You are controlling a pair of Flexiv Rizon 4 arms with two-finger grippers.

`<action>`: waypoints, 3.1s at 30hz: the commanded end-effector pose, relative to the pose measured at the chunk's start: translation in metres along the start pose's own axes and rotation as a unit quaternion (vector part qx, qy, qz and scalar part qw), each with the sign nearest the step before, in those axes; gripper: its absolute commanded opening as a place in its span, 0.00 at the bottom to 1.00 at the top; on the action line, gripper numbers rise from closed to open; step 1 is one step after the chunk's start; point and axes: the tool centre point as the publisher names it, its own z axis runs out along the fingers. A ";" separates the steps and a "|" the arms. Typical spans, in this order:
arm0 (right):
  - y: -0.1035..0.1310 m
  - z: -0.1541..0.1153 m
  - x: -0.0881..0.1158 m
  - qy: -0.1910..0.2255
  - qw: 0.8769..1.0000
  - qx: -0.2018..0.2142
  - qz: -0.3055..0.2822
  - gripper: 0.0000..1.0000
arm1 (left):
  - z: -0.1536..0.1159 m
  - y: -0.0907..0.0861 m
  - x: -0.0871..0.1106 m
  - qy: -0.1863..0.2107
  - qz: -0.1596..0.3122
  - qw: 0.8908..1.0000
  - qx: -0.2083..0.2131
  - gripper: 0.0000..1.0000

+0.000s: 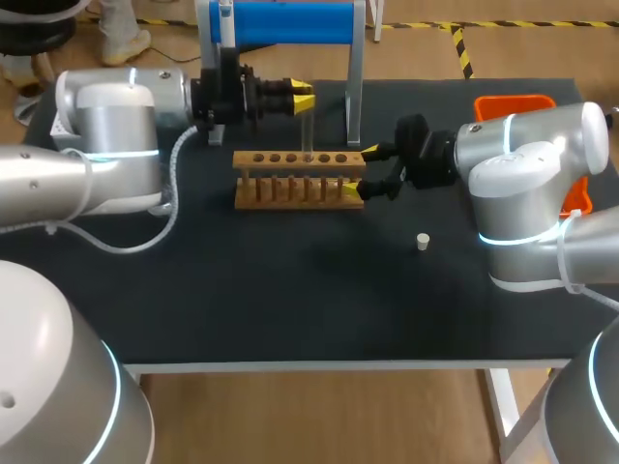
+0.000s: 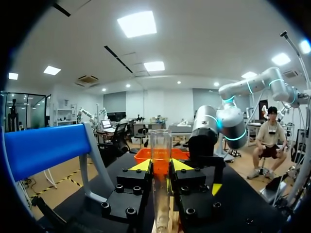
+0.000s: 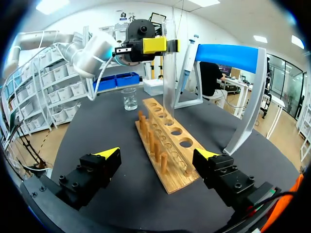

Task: Invert the test tube, pick up the pipette, mount the tip to pipette, aspirate from beaker and dispense into the tube, eject the tip, return the pipette, and cap with the stopper.

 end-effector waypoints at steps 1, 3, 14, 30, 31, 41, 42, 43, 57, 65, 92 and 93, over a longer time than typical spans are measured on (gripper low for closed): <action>0.000 -0.001 0.000 0.000 1.000 0.000 0.000 1.00 | 0.002 0.002 0.000 -0.001 0.003 1.000 0.003 0.00; 0.000 -0.001 0.000 0.000 1.000 0.000 0.000 1.00 | 0.002 0.002 0.000 -0.002 0.003 1.000 0.004 0.00; 0.000 -0.001 0.000 0.000 1.000 0.000 0.000 1.00 | 0.003 0.009 -0.001 -0.008 0.004 1.000 0.011 0.00; 0.000 -0.001 0.000 0.000 1.000 0.000 0.000 1.00 | 0.001 0.017 -0.001 -0.018 0.006 1.000 0.020 0.00; 0.000 -0.001 0.000 0.000 1.000 0.000 0.000 1.00 | 0.001 0.017 -0.001 -0.018 0.006 1.000 0.020 0.00; 0.000 -0.001 0.000 0.000 1.000 0.000 0.000 1.00 | 0.001 0.022 -0.002 -0.019 0.004 1.000 0.024 0.00; 0.000 -0.001 0.000 0.000 1.000 0.000 0.000 1.00 | 0.001 0.023 -0.002 -0.019 0.004 1.000 0.024 0.00; 0.000 -0.001 0.000 0.000 1.000 0.000 0.000 1.00 | 0.001 0.023 -0.002 -0.019 0.003 0.999 0.025 0.00; 0.000 -0.001 0.000 0.000 1.000 0.000 0.000 1.00 | 0.000 0.028 -0.003 -0.020 0.001 0.999 0.024 0.00; 0.000 -0.001 0.000 0.000 1.000 0.000 0.000 1.00 | 0.000 0.031 -0.003 -0.023 0.002 0.999 0.026 0.00; 0.000 -0.001 0.000 0.000 1.000 0.000 0.000 1.00 | -0.002 0.040 -0.002 -0.031 0.008 0.999 0.039 0.00; 0.000 -0.001 0.000 0.000 1.000 0.000 0.000 1.00 | -0.002 0.041 -0.002 -0.030 0.007 0.999 0.039 0.00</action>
